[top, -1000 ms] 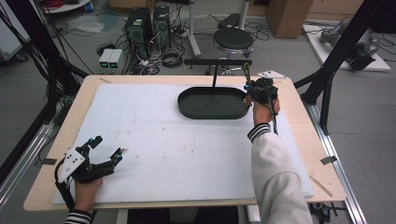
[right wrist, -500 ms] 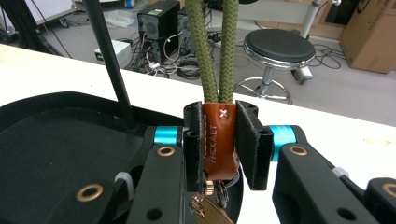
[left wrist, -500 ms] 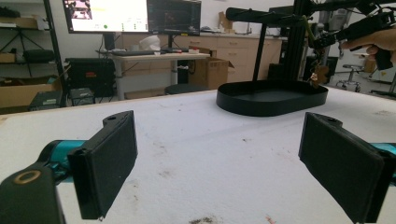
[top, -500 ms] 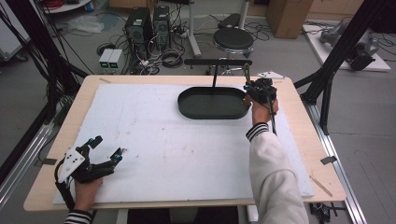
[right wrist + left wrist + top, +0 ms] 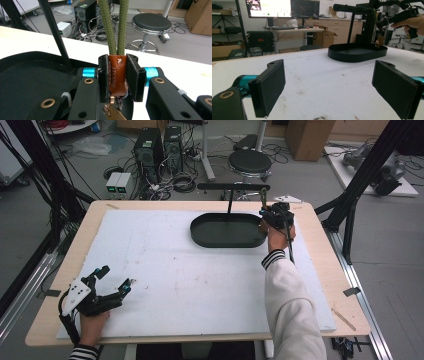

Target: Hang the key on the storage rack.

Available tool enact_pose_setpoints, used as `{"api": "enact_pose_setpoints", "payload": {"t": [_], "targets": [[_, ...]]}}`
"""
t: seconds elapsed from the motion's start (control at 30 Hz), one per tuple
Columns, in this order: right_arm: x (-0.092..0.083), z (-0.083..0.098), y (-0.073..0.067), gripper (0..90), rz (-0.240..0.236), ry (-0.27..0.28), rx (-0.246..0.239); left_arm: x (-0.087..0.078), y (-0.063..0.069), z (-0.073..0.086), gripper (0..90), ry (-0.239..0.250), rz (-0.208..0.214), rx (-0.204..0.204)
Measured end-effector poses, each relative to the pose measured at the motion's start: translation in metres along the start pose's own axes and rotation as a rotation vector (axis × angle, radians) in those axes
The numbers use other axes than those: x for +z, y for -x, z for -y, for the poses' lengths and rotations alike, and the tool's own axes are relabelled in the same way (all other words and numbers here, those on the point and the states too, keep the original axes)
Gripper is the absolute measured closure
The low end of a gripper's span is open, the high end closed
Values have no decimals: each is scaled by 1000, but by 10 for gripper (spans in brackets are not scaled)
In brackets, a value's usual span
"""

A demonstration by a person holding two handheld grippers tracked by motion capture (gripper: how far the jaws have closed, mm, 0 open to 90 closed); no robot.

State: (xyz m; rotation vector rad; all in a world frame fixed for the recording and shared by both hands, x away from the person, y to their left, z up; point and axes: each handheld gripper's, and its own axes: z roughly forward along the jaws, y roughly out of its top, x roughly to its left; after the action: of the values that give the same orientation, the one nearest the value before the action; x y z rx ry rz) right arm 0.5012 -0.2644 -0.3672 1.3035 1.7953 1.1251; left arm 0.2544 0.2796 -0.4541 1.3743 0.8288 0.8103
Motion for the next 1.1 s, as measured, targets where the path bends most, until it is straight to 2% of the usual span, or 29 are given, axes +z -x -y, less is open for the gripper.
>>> {"api": "enact_pose_setpoints", "payload": {"t": [0.4,0.43,0.47,0.5,0.53,0.57,0.6,0.63,0.67,0.7,0.73,0.77,0.8,0.83,0.87,0.9,0.93,0.97,1.0,1.03,1.07,1.1], "targets": [[3,0,1,724,-6,1,2,0,0,0,119,-1,0,1],[4,0,3,652,-16,7,18,0,0,0,120,-1,0,0],[4,0,3,652,-16,7,18,0,0,0,120,0,0,1],[7,2,6,435,-31,-5,41,0,0,0,119,-1,0,3],[7,2,6,435,-31,-5,41,0,0,0,119,-1,0,3],[8,3,7,293,-23,-19,53,0,0,0,120,-2,0,4],[8,3,7,293,-23,-19,53,0,0,0,120,-1,0,3],[9,4,8,154,-24,-17,72,0,0,0,120,-1,0,3],[9,4,8,154,-24,-17,72,0,0,0,120,-2,0,3],[8,4,9,66,-32,-17,80,0,0,0,120,-1,0,4],[8,4,9,66,-32,-17,80,0,0,0,120,-1,0,5],[7,4,9,8,-44,-19,82,0,0,0,120,-2,0,5],[5,3,9,3,-47,-19,83,0,0,0,120,-1,-1,3],[-2,0,6,3,-81,-3,75,0,0,0,120,-1,0,3],[-2,0,6,3,-81,-3,75,0,0,0,120,-1,0,3],[-11,-3,3,3,-111,24,50,0,0,0,120,0,0,5],[-11,-3,3,3,-111,24,50,0,0,0,120,2,0,4],[-24,-6,-1,3,-151,54,34,0,1,0,120,2,0,4],[-24,-6,-1,3,-151,54,34,0,1,0,120,3,0,5],[-35,-6,-4,3,-185,79,13,0,1,0,120,2,0,4],[-35,-6,-4,3,-185,79,13,0,1,0,120,3,0,4],[-48,-3,-7,3,-220,108,-16,0,1,0,119,4,-1,5]]}}
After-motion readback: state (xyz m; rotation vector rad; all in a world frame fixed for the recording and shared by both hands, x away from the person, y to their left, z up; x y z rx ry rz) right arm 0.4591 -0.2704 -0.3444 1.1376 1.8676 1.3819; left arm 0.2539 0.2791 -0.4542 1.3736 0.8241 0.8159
